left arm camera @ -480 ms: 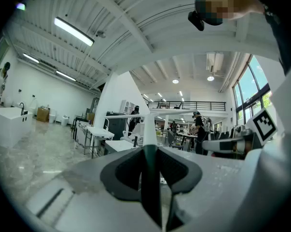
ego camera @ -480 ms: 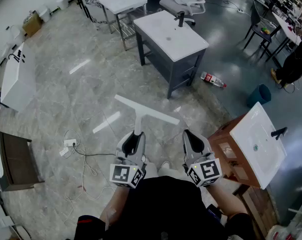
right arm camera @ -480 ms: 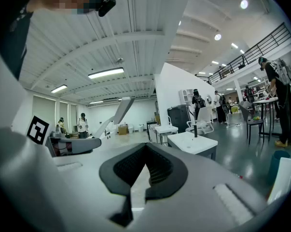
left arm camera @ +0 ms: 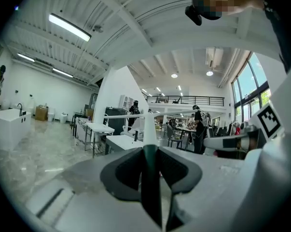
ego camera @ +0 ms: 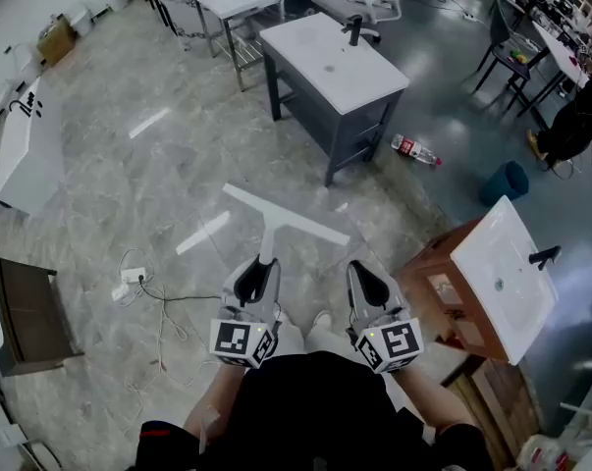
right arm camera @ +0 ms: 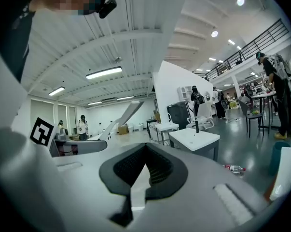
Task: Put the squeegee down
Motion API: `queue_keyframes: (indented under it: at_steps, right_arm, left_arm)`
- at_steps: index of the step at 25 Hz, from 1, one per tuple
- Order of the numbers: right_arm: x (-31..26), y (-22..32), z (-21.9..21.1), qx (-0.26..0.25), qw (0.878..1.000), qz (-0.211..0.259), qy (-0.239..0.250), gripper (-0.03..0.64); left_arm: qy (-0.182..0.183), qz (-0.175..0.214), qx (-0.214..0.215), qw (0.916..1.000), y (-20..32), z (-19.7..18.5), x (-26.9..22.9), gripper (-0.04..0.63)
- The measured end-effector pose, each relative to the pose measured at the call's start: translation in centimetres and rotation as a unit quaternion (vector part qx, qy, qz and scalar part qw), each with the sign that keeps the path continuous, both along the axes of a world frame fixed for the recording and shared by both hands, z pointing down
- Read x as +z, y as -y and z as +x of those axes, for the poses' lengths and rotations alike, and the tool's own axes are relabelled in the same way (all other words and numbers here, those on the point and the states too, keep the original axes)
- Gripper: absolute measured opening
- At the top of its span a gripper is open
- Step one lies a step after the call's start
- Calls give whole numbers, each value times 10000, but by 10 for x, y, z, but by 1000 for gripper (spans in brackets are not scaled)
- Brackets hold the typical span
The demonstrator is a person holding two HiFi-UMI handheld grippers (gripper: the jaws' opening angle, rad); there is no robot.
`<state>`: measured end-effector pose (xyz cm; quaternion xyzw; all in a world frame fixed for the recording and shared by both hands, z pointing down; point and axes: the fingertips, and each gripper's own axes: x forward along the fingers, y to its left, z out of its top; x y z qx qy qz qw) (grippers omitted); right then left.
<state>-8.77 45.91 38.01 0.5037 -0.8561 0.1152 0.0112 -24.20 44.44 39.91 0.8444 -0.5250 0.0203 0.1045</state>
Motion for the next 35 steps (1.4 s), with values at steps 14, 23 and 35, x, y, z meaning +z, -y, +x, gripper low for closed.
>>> queue_keyframes:
  at_steps: [14, 23, 35]
  right_arm:
    - [-6, -11, -51, 238, 9996, 57, 103, 2]
    - [-9, -1, -71, 461, 9987, 206, 81, 2]
    - [-3, 11, -112, 356, 9993, 131, -40, 2]
  left_arm:
    - [-51, -185, 336, 9993, 6, -35, 7, 106]
    - [-36, 74, 371, 9993, 13, -63, 0, 106]
    - [21, 44, 183, 9998, 26, -96, 6, 106]
